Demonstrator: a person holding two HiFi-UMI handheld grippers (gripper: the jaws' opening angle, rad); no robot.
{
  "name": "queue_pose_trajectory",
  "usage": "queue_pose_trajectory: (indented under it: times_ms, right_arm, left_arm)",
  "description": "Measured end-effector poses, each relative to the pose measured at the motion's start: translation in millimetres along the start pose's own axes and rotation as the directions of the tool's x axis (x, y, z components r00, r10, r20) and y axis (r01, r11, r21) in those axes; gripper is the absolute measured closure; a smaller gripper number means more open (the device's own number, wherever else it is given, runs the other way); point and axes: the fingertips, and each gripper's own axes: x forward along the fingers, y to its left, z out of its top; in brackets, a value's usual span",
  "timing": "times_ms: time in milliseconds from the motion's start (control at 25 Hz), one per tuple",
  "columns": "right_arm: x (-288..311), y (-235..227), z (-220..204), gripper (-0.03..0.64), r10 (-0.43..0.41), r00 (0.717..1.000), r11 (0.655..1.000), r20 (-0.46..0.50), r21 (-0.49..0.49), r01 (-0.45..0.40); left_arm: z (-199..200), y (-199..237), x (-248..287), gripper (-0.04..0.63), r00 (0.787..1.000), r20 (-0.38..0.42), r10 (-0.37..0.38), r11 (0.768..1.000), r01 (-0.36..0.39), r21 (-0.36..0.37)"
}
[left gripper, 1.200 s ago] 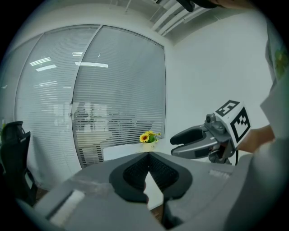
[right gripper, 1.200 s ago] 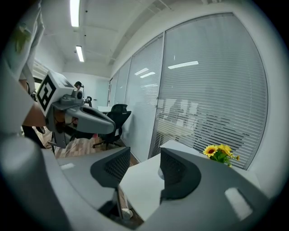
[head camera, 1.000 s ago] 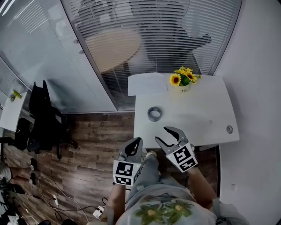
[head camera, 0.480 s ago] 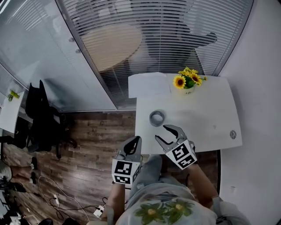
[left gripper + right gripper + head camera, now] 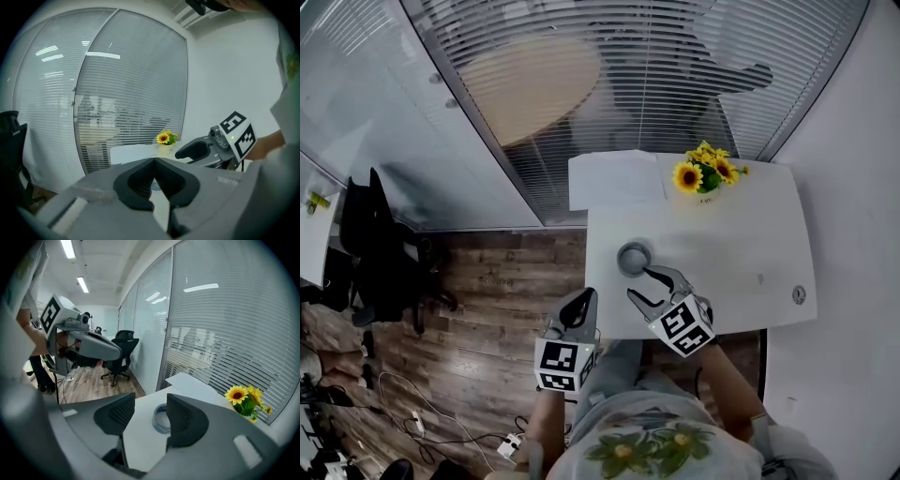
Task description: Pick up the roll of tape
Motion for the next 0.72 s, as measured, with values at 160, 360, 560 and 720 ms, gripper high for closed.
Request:
queue_pose_trajectory:
  times_ms: [160, 360, 560, 720]
  right_arm:
    - [13, -4, -7, 0.403, 0.018, 0.999, 1.000, -0.037, -0.010, -0.018]
    - [27, -7, -15, 0.403, 0.044, 0.997, 0.999, -0.071, -0.014, -0.045]
    - [40, -10, -25, 0.403, 0.066, 0.992, 0.998, -0.109, -0.011, -0.068]
    - [50, -13, -35, 0.403, 0.076, 0.987, 0.997, -0.143, -0.020, -0.079]
  left_arm:
    - [-4, 6, 10, 0.592, 1.000, -0.016, -0.006, 1.000, 0.006, -0.013]
    - [-6, 14, 23, 0.592, 1.000, -0.028, -0.006, 1.000, 0.006, -0.018]
    - [-8, 22, 31, 0.591, 0.999, -0.042, 0.000, 1.000, -0.001, -0.029]
    - [-10, 28, 37, 0.592, 0.999, -0.048, 0.007, 1.000, -0.008, -0.029]
